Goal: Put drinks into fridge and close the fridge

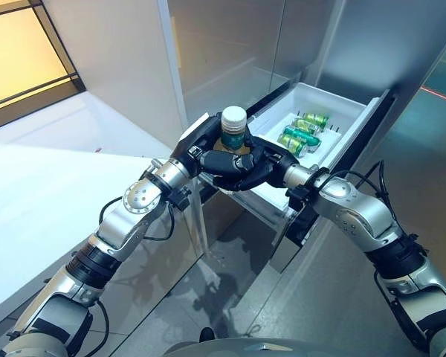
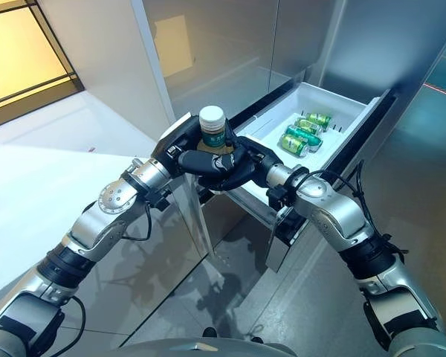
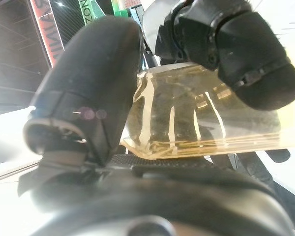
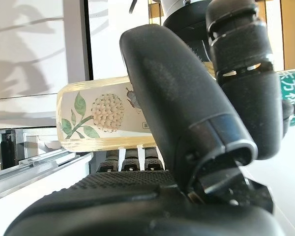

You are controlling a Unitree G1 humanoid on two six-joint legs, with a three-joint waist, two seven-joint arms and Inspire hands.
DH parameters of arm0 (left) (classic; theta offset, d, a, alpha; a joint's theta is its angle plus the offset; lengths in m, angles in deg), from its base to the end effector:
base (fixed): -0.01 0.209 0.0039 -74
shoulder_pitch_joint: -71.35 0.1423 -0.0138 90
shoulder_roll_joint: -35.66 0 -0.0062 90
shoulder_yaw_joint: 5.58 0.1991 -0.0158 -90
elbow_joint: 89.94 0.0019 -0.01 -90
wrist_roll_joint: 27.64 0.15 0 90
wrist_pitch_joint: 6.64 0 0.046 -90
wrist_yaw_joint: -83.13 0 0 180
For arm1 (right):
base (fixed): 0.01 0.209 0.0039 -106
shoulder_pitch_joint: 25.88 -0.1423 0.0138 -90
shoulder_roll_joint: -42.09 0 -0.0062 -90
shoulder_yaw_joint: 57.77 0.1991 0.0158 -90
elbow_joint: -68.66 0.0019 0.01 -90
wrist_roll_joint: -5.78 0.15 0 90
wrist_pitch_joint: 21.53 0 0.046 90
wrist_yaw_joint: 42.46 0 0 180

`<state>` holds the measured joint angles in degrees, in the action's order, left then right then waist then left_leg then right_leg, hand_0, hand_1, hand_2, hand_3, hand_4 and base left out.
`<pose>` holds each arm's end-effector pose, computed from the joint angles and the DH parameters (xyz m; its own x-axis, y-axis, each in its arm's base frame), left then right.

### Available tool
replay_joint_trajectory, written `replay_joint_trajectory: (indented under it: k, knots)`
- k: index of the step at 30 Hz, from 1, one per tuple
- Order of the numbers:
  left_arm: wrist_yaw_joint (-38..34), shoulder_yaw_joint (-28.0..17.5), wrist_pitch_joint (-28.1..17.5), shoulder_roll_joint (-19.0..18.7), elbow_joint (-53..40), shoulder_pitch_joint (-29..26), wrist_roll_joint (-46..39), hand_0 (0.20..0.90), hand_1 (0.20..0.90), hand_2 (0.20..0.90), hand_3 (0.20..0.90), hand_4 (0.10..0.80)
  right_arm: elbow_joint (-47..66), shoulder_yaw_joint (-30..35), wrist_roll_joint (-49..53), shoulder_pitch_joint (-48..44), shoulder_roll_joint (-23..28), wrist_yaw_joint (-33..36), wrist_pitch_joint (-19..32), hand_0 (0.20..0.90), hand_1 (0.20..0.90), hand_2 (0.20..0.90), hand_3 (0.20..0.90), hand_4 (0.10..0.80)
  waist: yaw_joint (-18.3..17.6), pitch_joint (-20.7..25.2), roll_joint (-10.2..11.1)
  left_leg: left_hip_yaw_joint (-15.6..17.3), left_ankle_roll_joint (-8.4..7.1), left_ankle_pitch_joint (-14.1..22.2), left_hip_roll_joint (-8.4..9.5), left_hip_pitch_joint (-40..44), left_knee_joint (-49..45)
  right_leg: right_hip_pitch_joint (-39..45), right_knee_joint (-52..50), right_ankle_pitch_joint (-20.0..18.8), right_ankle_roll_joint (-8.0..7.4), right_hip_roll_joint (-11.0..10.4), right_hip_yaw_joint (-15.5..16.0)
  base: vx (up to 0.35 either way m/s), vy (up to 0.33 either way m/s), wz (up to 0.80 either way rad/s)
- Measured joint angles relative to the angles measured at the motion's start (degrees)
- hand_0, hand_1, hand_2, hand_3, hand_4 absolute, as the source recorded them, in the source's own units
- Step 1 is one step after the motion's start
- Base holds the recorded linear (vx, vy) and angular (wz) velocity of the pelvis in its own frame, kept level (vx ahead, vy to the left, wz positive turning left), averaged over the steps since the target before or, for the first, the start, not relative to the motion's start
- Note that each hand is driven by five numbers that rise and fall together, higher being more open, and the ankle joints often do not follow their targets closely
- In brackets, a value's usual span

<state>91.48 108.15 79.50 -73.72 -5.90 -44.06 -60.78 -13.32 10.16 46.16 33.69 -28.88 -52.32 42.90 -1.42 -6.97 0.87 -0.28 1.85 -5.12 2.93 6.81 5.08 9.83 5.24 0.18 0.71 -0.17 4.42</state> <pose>0.2721 0.1579 0.1398 0.7398 -0.6173 0.2675 0.5792 0.7867 0.2136 0.2824 -0.1512 0.1484 0.7555 0.6466 -0.1052 -0.6544 0.7524 -0.0749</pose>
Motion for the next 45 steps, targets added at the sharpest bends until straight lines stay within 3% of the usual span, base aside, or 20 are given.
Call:
replay_joint_trajectory:
  k: [20,27,28,29,30,31,36,45]
  knots:
    - [-9.0,0.6,-6.5,3.8,0.0,0.3,-1.6,0.300,0.300,0.300,0.200,0.100,-0.2,1.1,-1.3,-1.6,-2.0,2.4,-0.4,0.300,0.300,0.300,0.200,0.100,0.1,-0.8,1.3,-0.3,0.00,0.0,0.04,0.0,0.0,0.0,0.0,0.0,0.02,0.0,0.0,0.000,0.000,0.00]
    - [-12.8,-0.1,-10.5,6.5,0.0,0.3,-1.7,0.300,0.300,0.300,0.200,0.100,-0.2,1.0,-9.6,-3.9,-3.7,2.4,2.5,0.300,0.300,0.300,0.200,0.100,0.1,-0.8,1.4,-0.5,0.00,0.0,0.05,0.0,0.0,0.0,0.0,-0.1,0.02,0.0,0.2,0.000,0.000,0.00]
    - [-13.7,-0.3,-11.2,7.7,0.0,0.3,-1.6,0.349,0.349,0.349,0.258,0.158,-0.2,0.9,-11.9,-4.6,-4.5,2.8,2.7,0.300,0.300,0.300,0.200,0.100,0.1,-0.7,1.4,-0.5,0.00,0.0,0.05,0.0,0.0,0.0,0.0,-0.1,0.02,0.0,0.2,0.000,0.000,0.00]
    - [-14.4,-0.7,-11.5,8.6,0.0,0.3,-1.4,0.491,0.491,0.491,0.422,0.322,-0.2,0.9,-13.8,-5.0,-4.9,3.0,3.1,0.300,0.300,0.300,0.200,0.100,0.1,-0.8,1.4,-0.6,0.00,0.0,0.05,0.0,0.0,0.0,0.0,-0.1,0.02,0.0,0.2,0.000,0.000,0.00]
    - [-15.3,-1.1,-12.6,9.9,0.0,0.3,-0.4,0.853,0.853,0.853,0.845,0.745,-0.3,0.8,-16.2,-6.0,-5.1,3.3,3.5,0.300,0.300,0.300,0.200,0.100,0.1,-0.8,1.4,-0.6,0.01,0.0,0.05,0.0,0.0,0.0,0.0,-0.1,0.02,0.0,0.1,0.000,0.000,0.00]
    - [-15.6,-1.3,-13.3,10.5,0.0,0.3,0.1,0.900,0.900,0.900,0.900,0.800,-0.3,0.6,-17.9,-6.7,-5.1,3.3,3.9,0.300,0.300,0.300,0.200,0.100,0.1,-0.8,1.4,-0.6,0.00,0.0,0.05,0.0,0.0,0.0,0.0,-0.1,0.02,0.0,0.1,0.000,0.000,0.00]
    - [-16.7,-3.7,-16.7,13.6,-0.3,0.3,0.5,0.900,0.900,0.900,0.900,0.800,-1.4,-0.9,-27.5,-8.5,-5.1,4.0,8.1,0.300,0.300,0.300,0.200,0.100,0.1,-0.8,1.5,-0.6,0.01,0.0,0.05,0.0,0.0,0.0,0.0,-0.1,0.02,0.0,0.0,0.000,0.000,0.00]
    - [-17.9,-8.0,-24.0,14.7,-9.9,-3.1,0.3,0.900,0.900,0.900,0.900,0.800,-13.0,-1.1,-35.4,-8.4,-2.0,9.4,7.8,0.300,0.300,0.300,0.200,0.100,1.3,-1.2,2.2,-0.8,0.01,0.0,0.09,-0.1,0.0,0.0,0.0,-0.1,0.01,0.0,0.1,0.000,0.000,0.00]
